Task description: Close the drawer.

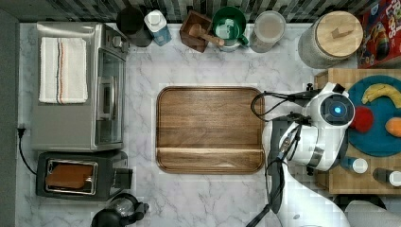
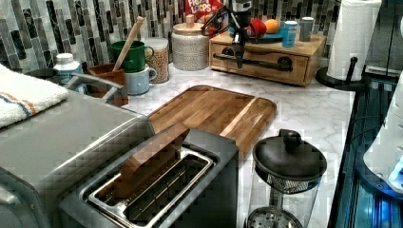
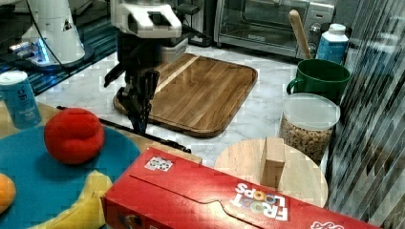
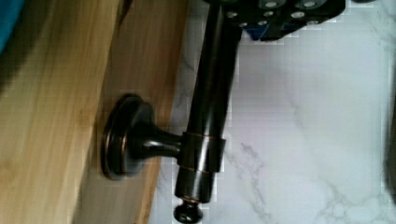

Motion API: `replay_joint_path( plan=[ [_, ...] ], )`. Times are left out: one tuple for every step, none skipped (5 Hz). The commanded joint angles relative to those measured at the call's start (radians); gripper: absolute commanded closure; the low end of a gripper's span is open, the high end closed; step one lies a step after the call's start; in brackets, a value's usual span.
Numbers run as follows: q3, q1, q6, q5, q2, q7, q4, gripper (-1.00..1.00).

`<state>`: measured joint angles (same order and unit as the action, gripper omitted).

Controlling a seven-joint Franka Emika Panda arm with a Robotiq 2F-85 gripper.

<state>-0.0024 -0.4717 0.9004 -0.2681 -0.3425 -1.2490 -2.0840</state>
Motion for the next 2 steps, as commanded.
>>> replay_joint_path(
  plan=[
    [-0.087, -0.054, -0.088, -0.053, 0.014, -0.017, 0.214, 1.00],
    [-0.084, -0.058, -0.088, -0.055, 0.015, -0.016, 0.214, 1.00]
  ],
)
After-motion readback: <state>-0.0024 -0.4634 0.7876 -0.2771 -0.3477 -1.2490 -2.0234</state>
